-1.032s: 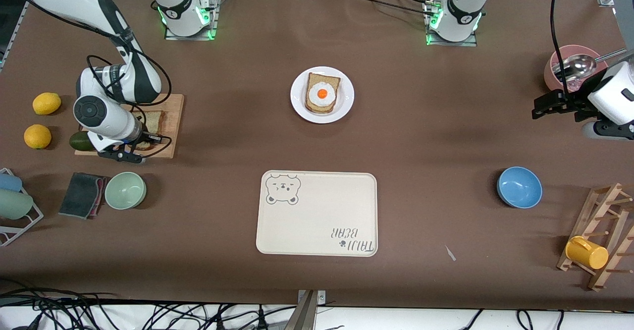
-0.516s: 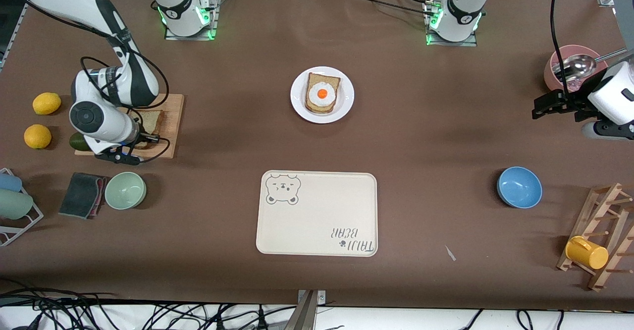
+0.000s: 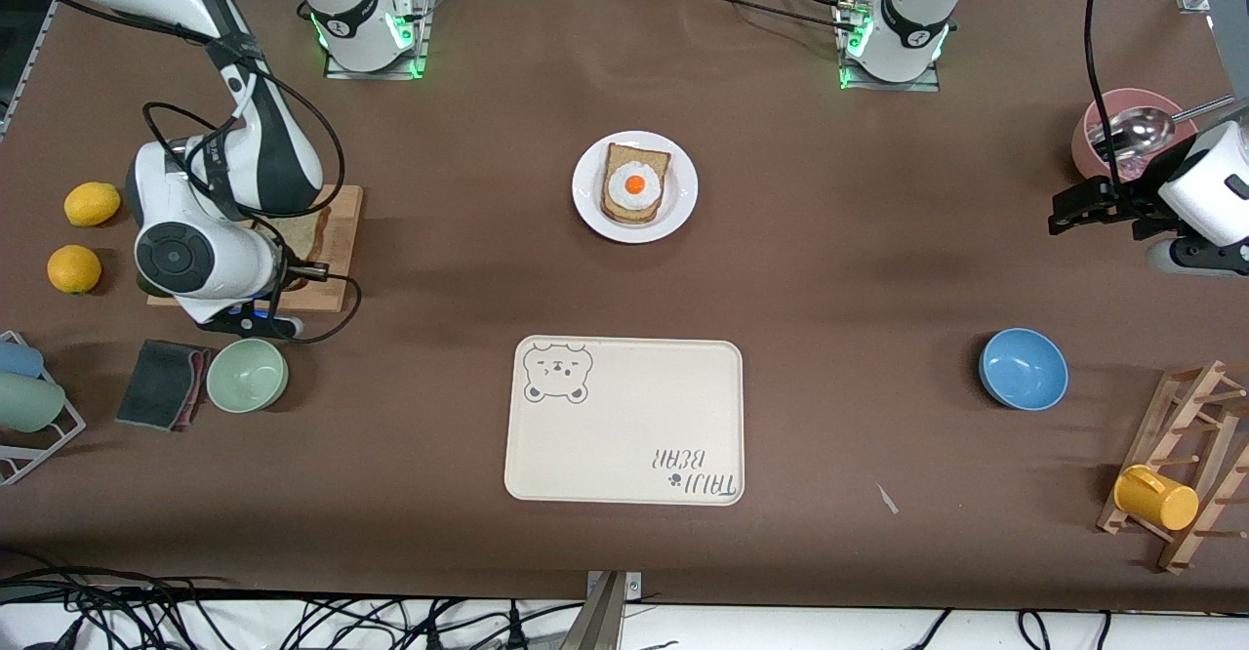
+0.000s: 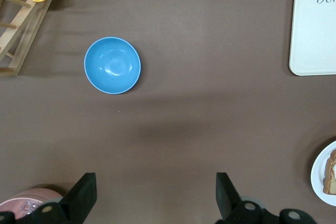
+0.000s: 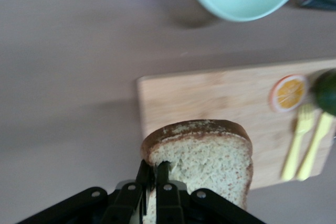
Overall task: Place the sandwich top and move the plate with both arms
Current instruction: 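Lift the bread slice with the right gripper toward the white plate, then lower the bread onto the egg and open the right gripper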
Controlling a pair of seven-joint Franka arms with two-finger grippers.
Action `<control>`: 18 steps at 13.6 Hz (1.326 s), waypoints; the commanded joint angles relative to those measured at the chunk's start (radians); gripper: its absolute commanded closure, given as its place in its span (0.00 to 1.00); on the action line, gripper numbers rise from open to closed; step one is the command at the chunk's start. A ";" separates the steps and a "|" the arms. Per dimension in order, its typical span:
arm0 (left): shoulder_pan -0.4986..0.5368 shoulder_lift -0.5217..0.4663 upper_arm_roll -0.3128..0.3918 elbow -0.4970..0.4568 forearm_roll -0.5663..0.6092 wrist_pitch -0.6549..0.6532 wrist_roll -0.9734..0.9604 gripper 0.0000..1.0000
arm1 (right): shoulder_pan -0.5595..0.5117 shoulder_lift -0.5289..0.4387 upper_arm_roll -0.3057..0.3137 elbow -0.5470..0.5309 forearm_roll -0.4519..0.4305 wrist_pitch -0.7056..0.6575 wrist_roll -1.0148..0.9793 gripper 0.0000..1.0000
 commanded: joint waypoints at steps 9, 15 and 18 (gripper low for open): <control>0.010 0.003 0.001 0.015 0.001 0.000 0.008 0.00 | 0.402 0.041 0.020 0.138 0.234 -0.050 0.516 1.00; 0.023 0.003 0.001 0.015 -0.012 0.000 0.011 0.00 | 0.580 0.199 0.020 0.322 0.341 -0.003 0.783 1.00; 0.023 0.003 0.001 0.015 -0.009 0.000 0.009 0.00 | 0.633 0.266 0.020 0.326 0.349 0.101 0.811 1.00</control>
